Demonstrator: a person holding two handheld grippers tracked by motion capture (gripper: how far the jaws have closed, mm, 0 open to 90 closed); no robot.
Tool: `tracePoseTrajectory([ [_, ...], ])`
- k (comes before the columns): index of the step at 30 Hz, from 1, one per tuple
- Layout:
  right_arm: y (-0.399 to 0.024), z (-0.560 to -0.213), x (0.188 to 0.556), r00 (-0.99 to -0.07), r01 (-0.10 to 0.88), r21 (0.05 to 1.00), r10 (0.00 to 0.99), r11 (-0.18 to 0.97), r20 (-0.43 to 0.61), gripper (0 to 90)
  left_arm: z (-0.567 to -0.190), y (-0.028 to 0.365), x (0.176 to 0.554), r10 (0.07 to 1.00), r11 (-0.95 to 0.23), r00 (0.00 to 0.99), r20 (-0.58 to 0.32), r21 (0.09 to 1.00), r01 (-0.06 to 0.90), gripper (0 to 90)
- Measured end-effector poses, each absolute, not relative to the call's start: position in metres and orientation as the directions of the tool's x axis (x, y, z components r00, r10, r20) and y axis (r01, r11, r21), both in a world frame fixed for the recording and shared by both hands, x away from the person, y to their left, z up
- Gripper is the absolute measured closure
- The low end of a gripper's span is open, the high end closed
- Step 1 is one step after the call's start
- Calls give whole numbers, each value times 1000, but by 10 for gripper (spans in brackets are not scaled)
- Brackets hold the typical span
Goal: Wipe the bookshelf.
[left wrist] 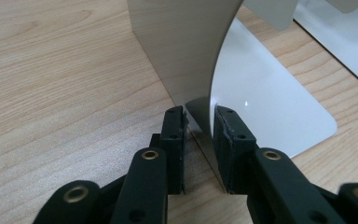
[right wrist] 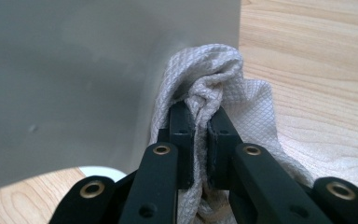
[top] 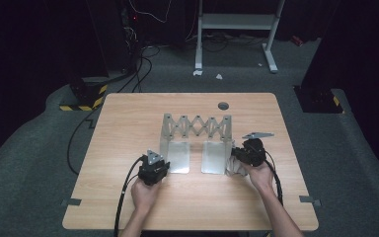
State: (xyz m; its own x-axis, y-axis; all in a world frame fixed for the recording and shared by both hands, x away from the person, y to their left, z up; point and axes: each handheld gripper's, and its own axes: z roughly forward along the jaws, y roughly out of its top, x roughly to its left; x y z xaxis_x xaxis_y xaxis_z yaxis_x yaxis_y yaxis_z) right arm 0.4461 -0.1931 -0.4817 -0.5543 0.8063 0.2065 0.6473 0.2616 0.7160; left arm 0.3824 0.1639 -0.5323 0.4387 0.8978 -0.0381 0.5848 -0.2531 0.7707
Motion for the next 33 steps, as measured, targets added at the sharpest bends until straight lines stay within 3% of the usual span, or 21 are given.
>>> tracePoseTrajectory([
  [10,-200,-447,449,-564,596,776,795,204,225,833,-532,164,382,897,-253,441,-41,770,586,747],
  [19,-201,-405,448,-587,510,838,790,195,174,834,-532,164,382,897,-252,439,-40,770,586,752],
  [33,-193,-373,462,-596,456,865,794,210,121,836,-532,164,382,897,-253,439,-39,770,586,753],
])
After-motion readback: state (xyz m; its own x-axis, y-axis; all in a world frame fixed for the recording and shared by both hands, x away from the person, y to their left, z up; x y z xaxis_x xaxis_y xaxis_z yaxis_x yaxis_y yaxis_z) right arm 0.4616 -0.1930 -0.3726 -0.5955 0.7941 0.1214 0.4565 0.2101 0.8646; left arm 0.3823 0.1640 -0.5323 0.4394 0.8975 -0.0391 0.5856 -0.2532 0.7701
